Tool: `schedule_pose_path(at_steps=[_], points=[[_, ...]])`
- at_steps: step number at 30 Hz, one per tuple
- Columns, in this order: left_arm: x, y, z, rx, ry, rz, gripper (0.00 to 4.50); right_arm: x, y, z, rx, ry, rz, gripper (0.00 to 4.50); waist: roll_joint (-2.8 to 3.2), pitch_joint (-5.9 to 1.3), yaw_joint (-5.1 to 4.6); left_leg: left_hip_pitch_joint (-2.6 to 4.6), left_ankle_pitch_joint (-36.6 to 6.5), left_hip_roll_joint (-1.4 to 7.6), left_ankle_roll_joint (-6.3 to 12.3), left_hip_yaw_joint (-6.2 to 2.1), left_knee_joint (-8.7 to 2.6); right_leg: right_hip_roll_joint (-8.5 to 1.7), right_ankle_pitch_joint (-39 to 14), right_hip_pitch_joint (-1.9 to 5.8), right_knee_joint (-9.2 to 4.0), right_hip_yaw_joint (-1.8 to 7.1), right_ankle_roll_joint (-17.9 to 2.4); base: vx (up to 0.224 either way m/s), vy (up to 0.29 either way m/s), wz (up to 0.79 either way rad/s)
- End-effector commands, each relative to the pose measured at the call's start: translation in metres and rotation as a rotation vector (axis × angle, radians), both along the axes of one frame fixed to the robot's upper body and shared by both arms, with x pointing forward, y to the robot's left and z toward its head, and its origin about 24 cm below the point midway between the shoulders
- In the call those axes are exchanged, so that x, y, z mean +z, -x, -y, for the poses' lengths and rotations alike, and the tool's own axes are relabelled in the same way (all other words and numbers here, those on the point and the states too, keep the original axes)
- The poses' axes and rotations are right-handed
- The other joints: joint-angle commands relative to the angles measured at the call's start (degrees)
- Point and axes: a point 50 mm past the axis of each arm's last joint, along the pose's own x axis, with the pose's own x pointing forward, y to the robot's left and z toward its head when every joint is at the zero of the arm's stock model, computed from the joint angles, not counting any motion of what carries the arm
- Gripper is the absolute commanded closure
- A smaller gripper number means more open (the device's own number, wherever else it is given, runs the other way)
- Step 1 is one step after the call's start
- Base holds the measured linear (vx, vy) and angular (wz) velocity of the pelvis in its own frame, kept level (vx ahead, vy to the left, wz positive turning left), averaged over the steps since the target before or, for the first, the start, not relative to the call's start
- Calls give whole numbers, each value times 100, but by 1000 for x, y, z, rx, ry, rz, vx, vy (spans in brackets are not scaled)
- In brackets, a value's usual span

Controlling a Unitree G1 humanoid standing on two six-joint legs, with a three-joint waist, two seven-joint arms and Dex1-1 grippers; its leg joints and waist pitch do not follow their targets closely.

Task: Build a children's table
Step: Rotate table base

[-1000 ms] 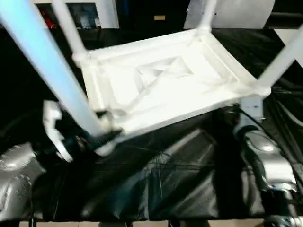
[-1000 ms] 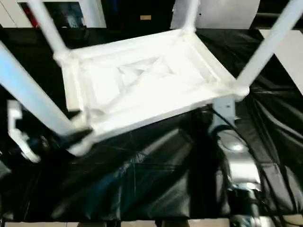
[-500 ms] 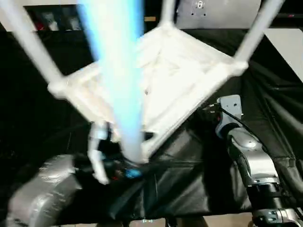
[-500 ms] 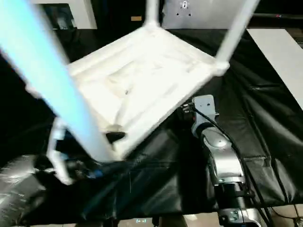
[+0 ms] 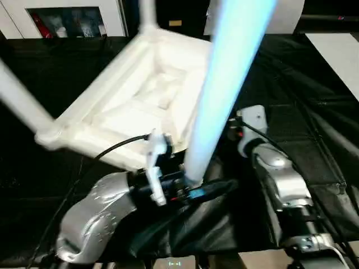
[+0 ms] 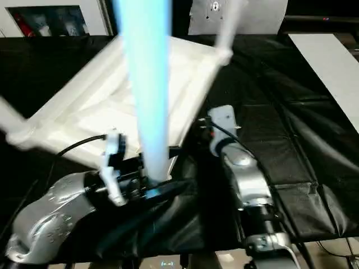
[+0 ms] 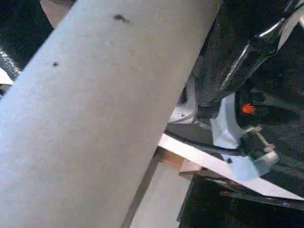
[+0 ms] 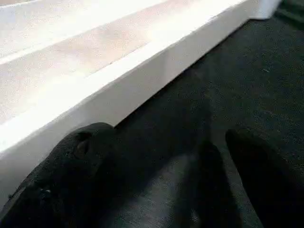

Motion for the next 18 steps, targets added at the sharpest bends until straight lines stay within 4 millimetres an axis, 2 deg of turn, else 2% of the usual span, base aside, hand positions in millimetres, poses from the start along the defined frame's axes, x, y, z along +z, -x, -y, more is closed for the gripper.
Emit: schedule_pose_path(at_steps=[1,5,9,12,13,15,16,18], points=[[-1,-1,10,-6,-11,13,2,6,0,-29,134,-16,25,0,-90,-524,44,47,-821,266,368,-95,-342,-439,-1565,386,-428,346,-1067,0,0,0],[-3,-8,10,41,-35,40,2,5,-2,-31,137,-17,25,0,-77,-525,47,45,-792,273,406,-105,-343,-442,-1527,388,-417,338,-1071,0,0,0],[-4,-14,6,87,-54,55,2,2,-2,-25,113,-5,22,0,-77,-529,55,46,-796,273,395,-100,-338,-442,-1563,388,-418,340,-1082,0,0,0],[-3,-21,3,130,-61,84,2,-3,-1,-9,63,4,9,0,-85,-543,61,47,-726,268,432,-99,-333,-438,-1438,395,-407,339,-1085,0,0,0],[-2,-21,4,116,-53,87,2,-4,0,-3,50,4,4,0,-61,-549,75,50,-705,271,434,-98,-327,-446,-1415,394,-402,341,-1102,0,0,0],[0,-20,7,107,-48,98,2,-7,2,4,31,8,1,0,-66,-550,85,56,-727,275,453,-90,-323,-441,-1400,387,-402,341,-1139,0,0,0],[0,-24,10,136,-41,114,2,-8,5,12,17,13,2,0,-37,-555,99,55,-713,283,469,-93,-321,-440,-1368,387,-409,341,-1156,0,0,0],[0,-25,10,146,-37,120,2,-8,6,15,13,14,2,0,-51,-560,128,74,-758,284,480,-81,-315,-436,-1395,377,-431,342,-1163,0,0,0]])
